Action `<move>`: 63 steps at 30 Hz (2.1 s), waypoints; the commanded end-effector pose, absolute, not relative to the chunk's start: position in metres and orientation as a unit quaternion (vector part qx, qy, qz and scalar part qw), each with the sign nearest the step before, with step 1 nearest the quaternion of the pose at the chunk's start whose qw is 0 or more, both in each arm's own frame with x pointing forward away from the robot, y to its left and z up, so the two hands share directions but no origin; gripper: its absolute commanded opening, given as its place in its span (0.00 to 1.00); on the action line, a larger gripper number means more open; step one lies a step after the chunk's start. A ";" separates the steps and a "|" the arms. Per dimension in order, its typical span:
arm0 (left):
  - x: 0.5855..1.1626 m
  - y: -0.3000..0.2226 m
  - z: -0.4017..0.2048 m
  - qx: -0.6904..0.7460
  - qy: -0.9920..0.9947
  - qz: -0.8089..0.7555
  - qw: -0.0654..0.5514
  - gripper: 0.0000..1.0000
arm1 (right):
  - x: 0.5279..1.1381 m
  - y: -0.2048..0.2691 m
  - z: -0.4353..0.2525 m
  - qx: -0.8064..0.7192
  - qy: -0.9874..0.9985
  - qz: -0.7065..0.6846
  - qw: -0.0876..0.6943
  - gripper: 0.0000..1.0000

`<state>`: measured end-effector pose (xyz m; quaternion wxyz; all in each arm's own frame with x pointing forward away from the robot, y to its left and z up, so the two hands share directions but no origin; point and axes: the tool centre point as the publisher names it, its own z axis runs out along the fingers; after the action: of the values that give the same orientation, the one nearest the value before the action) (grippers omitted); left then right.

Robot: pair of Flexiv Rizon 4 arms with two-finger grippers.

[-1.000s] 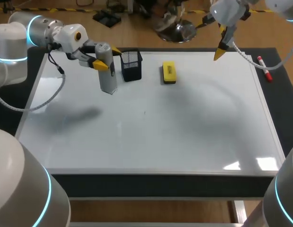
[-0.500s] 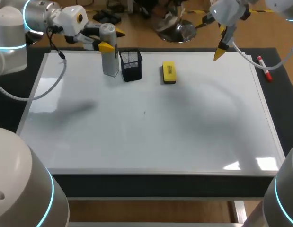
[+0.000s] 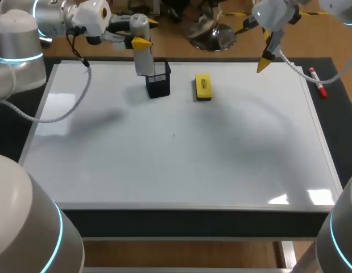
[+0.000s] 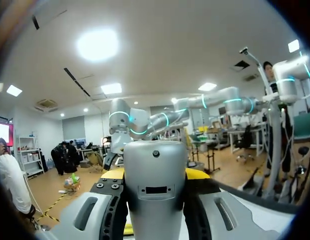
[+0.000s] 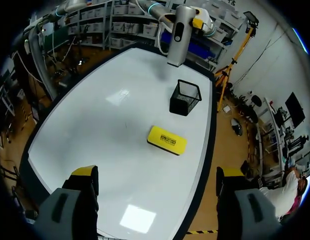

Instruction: Pick up the inspection probe, press it on each red-marked spot on the whiteboard one by one, put down the probe, pick up the eraser, and wipe off all the red marks.

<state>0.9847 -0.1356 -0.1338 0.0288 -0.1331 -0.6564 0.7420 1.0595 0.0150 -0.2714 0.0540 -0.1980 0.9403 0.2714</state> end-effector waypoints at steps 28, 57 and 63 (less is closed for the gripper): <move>1.032 -0.165 -0.140 -0.017 -0.644 0.764 -0.026 0.00 | 1.061 0.015 -0.271 -0.199 0.941 0.269 0.052 1.00; 1.061 -0.165 -0.158 0.000 -0.637 0.769 -0.052 0.00 | 1.061 0.015 -0.271 -0.199 0.941 0.269 0.052 1.00; 1.064 -0.163 -0.163 0.008 -0.636 0.769 -0.060 0.00 | 1.061 0.015 -0.271 -0.199 0.941 0.269 0.052 1.00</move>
<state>1.0645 -0.1620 -0.1614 -0.0587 0.0065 -0.6369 0.7687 1.0596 0.0151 -0.2714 0.0539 -0.1980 0.9403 0.2714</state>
